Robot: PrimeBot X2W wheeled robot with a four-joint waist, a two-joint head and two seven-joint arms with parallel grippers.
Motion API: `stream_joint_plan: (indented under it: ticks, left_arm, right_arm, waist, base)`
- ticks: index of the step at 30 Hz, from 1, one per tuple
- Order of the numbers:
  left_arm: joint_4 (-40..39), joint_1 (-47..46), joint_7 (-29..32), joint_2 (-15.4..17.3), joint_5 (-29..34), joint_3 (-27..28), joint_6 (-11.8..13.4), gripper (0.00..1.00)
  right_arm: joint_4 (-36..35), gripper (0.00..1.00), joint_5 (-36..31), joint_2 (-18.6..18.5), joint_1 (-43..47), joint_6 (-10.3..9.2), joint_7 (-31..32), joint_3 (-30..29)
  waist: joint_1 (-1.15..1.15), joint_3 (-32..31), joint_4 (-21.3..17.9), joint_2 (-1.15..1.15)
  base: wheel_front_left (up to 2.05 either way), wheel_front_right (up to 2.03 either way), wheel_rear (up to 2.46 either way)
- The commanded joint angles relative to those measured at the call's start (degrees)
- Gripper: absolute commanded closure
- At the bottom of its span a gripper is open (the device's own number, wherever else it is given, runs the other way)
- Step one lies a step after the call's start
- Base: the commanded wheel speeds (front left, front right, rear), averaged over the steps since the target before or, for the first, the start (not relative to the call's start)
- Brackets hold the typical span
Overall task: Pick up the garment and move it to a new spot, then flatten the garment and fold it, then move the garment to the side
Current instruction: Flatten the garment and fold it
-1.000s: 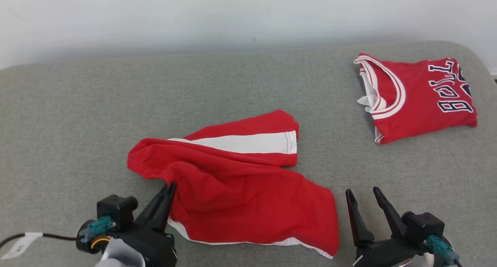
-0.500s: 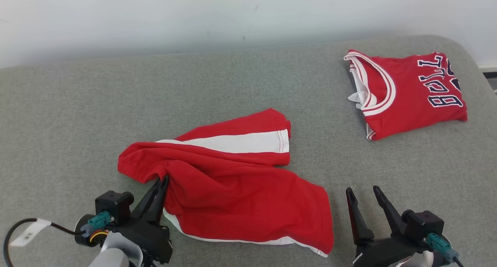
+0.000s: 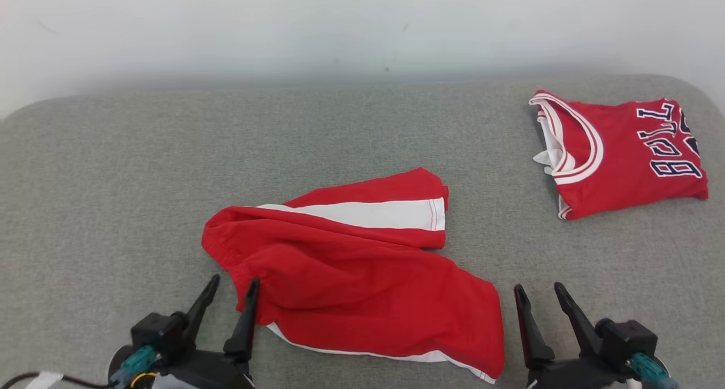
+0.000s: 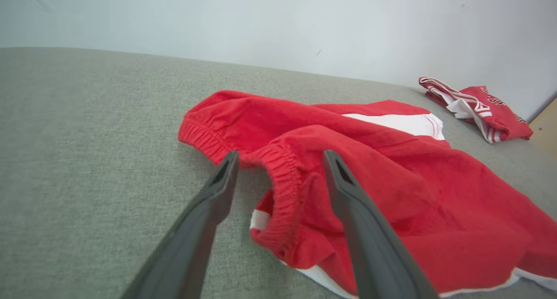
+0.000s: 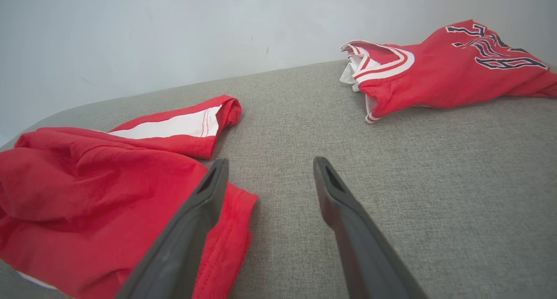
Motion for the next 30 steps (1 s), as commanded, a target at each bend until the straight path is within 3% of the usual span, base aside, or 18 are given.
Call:
stream_joint_plan:
  ticks: [1, 7, 14, 23, 30]
  left_arm:
    - [-2.5, 2.2, -0.4, 0.3, 1.1, 1.6, 1.3, 0.0]
    - [-12.9, 9.4, -0.5, -1.1, 4.9, 8.7, 4.6, 0.0]
    - [-23.0, 16.4, -0.4, -5.0, 10.8, 17.6, 5.3, 0.0]
    - [-28.1, 21.4, -0.4, -8.0, 15.7, 22.6, 4.2, 0.0]
    - [-27.2, 23.9, -0.4, -9.3, 17.8, 23.3, 2.6, 0.0]
  right_arm:
    - [-0.2, 0.0, -0.3, 0.0, 1.1, 0.01, -0.5, -0.4]
    - [-1.7, 0.0, -0.9, 0.2, 2.9, 0.01, -0.9, -2.5]
    - [-4.3, 0.0, -1.9, 0.6, 6.8, 0.01, 0.4, -4.1]
    - [-7.7, 0.0, -2.0, 1.4, 9.7, 0.01, -0.3, -5.4]
    - [-9.2, 0.0, -2.8, 2.1, 11.4, 0.01, 0.5, -6.2]
  waist:
    - [0.0, -0.5, 0.8, 0.0]
    - [0.0, -1.1, 1.7, 0.0]
    - [0.0, -1.5, 2.7, 0.0]
    - [0.0, -2.6, 2.7, 0.0]
    - [0.0, -4.7, 3.1, 0.0]
  base:
    - [0.0, 0.0, 0.0]
    - [0.0, 0.0, 0.0]
    - [0.0, 0.0, 0.0]
    - [0.0, 0.0, 0.0]
    - [0.0, 0.0, 0.0]
